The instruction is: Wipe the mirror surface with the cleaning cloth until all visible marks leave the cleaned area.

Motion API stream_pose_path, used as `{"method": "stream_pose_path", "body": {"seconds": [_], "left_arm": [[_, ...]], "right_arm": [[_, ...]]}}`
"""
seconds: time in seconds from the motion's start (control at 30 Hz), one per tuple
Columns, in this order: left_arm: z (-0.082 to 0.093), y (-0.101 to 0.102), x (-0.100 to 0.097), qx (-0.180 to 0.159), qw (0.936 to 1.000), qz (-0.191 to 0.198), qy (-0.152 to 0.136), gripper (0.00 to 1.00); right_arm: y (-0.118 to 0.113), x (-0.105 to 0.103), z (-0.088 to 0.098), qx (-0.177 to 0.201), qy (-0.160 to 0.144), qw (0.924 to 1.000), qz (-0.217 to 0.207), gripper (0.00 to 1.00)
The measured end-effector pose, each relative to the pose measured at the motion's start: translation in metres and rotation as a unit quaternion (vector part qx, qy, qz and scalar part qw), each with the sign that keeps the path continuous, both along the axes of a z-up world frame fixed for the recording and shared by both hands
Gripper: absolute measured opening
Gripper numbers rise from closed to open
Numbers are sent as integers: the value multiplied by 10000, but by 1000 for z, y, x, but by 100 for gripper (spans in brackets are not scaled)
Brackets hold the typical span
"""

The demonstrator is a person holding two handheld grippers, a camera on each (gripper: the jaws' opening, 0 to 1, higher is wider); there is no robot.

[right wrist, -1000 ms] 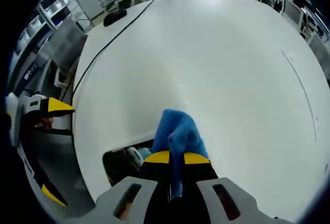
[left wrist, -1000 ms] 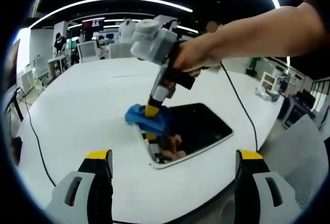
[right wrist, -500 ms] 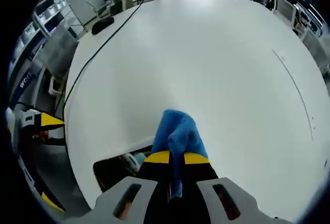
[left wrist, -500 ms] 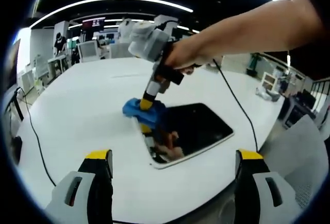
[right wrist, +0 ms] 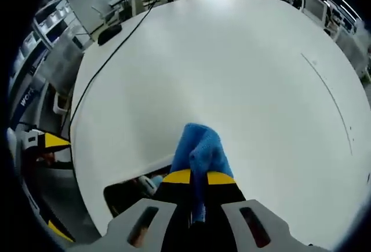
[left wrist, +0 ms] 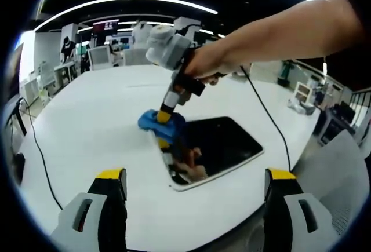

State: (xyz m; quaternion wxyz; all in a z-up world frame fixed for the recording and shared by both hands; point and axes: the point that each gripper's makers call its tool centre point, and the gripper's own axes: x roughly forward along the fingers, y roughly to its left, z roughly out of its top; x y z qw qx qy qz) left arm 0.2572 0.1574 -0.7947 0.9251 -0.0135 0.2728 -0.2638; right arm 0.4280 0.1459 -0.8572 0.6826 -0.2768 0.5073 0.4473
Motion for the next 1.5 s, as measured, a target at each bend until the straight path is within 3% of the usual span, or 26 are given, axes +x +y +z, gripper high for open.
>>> {"method": "stream_pose_path", "body": {"seconds": [0.5, 1.07, 1.5], "left_arm": [[-1, 1, 1, 36, 10000, 10, 7, 99], [-1, 2, 0, 59, 10000, 33, 1, 99], [-2, 2, -1, 98, 10000, 17, 4, 99]], "right_arm": [[-4, -3, 1, -62, -274, 9992, 287, 1], [-25, 11, -9, -137, -342, 9991, 192, 1], [-42, 0, -4, -202, -378, 9990, 113, 1]]}}
